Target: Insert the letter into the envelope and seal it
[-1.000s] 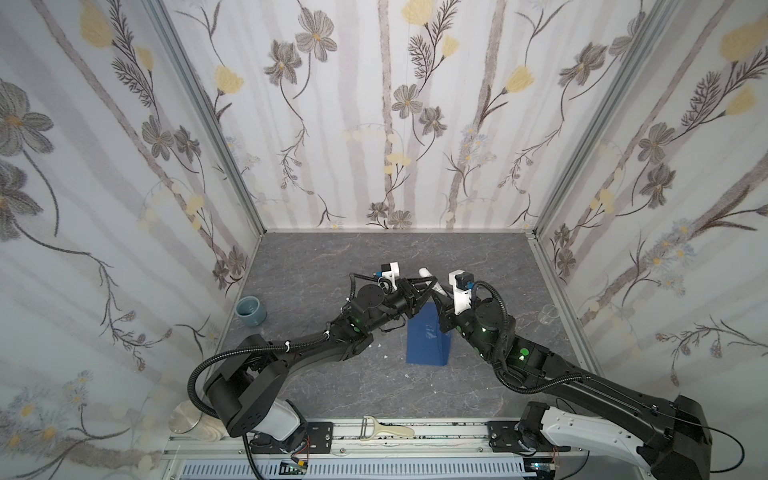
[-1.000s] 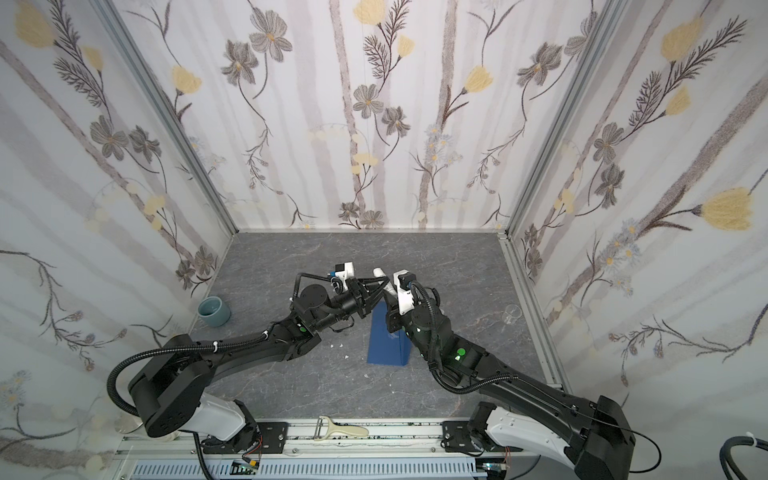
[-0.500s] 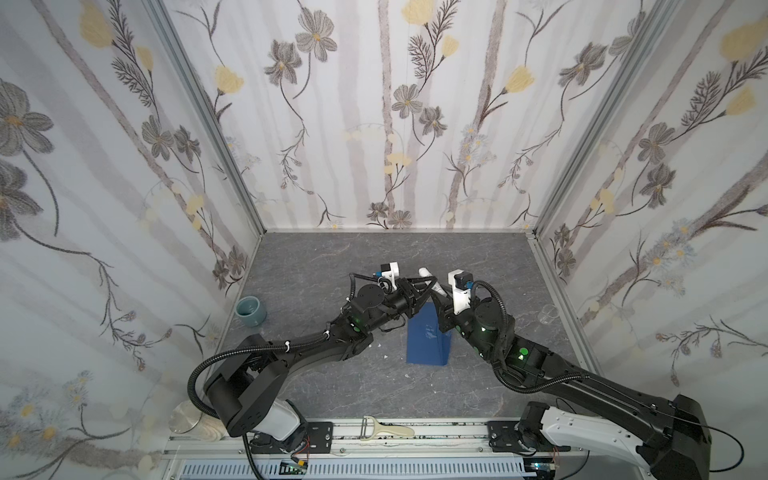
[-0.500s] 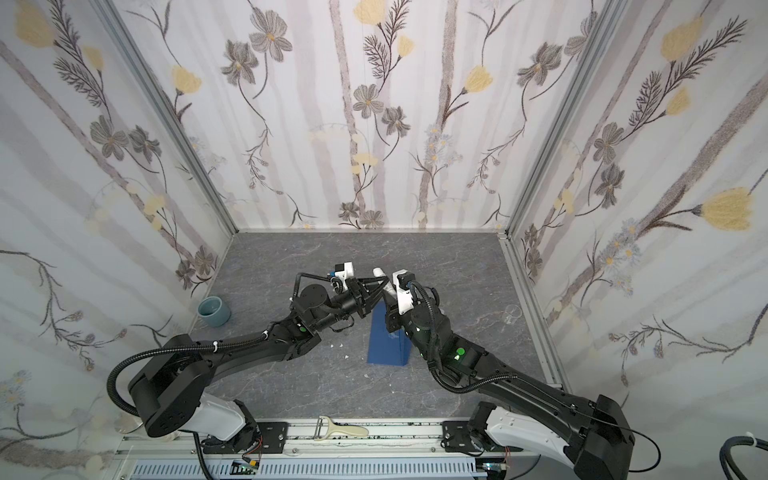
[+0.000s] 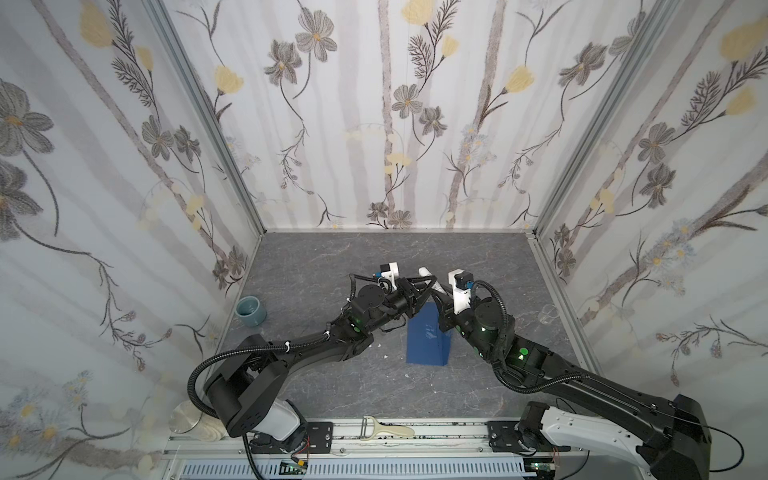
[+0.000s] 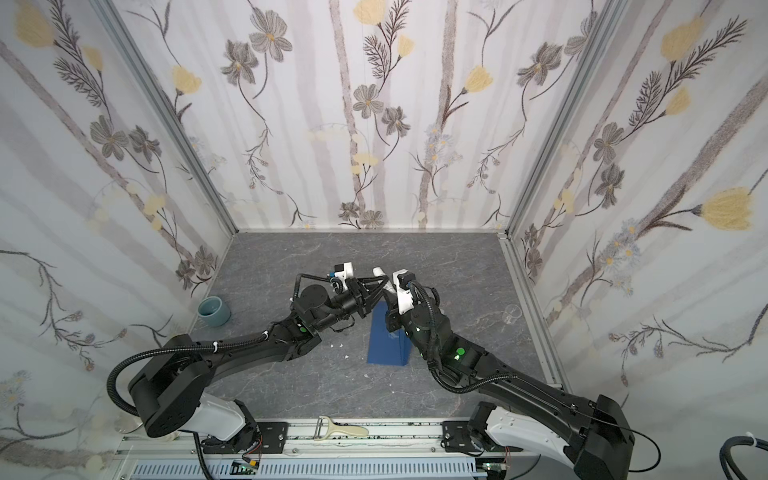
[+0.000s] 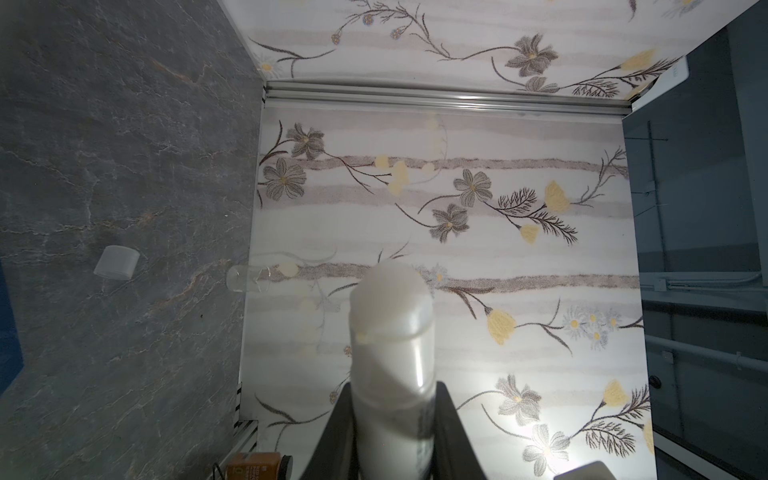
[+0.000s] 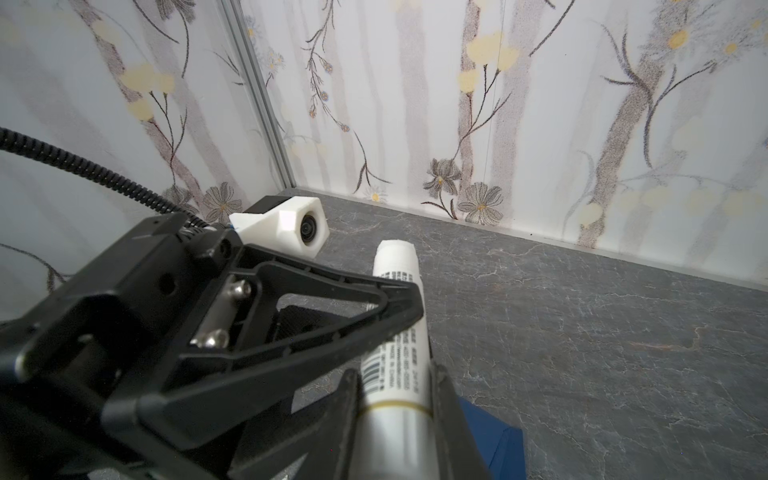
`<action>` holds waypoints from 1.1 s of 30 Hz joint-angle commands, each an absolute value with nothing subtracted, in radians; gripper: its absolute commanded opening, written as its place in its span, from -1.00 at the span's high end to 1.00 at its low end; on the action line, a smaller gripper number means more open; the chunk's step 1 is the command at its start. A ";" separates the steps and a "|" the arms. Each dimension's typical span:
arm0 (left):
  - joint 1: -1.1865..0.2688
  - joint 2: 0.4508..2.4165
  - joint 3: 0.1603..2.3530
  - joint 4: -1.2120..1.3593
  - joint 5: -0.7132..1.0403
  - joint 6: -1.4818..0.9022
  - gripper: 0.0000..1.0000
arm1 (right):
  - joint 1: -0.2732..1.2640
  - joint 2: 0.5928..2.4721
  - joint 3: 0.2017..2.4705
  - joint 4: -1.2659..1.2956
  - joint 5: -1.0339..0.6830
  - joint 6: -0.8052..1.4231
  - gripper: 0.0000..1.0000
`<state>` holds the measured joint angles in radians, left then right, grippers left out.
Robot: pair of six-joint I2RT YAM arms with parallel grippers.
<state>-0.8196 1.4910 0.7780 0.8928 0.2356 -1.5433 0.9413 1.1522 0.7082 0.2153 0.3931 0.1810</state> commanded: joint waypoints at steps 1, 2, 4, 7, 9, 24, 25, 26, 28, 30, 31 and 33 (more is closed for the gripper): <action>-0.812 1.487 0.779 0.890 0.226 -1.498 0.39 | 0.942 1.143 0.737 0.222 0.364 0.228 1.00; -0.809 1.483 0.776 0.889 0.224 -1.491 0.37 | 0.941 1.140 0.743 0.198 0.380 0.241 1.00; -0.802 1.467 0.768 0.880 0.216 -1.470 0.35 | 0.935 1.135 0.779 0.137 0.419 0.275 1.00; -0.795 1.433 0.759 0.839 0.207 -1.432 0.29 | 0.920 1.132 0.817 0.051 0.460 0.323 1.00; -0.791 1.405 0.752 0.792 0.195 -1.397 0.28 | 0.902 1.126 0.831 0.012 0.470 0.358 1.00; -0.790 1.241 0.636 0.207 0.089 -0.877 0.27 | 0.682 1.048 0.790 -0.092 0.368 0.467 1.00; -0.789 1.253 0.617 0.204 0.107 -0.873 0.27 | 0.678 1.049 0.787 -0.092 0.358 0.466 1.00; -0.790 1.281 0.603 0.207 0.126 -0.869 0.27 | 0.674 1.049 0.785 -0.092 0.348 0.466 1.00; -0.796 1.321 0.581 0.206 0.149 -0.847 0.28 | 0.666 1.048 0.781 -0.092 0.327 0.466 1.00; -0.799 1.340 0.558 0.211 0.155 -0.854 0.29 | 0.663 1.048 0.779 -0.091 0.306 0.464 1.00; -0.804 1.346 0.550 0.214 0.153 -0.846 0.29 | 0.662 1.048 0.779 -0.089 0.299 0.460 1.00; -0.808 1.347 0.535 0.213 0.141 -0.845 0.28 | 0.660 1.049 0.779 -0.084 0.284 0.456 1.00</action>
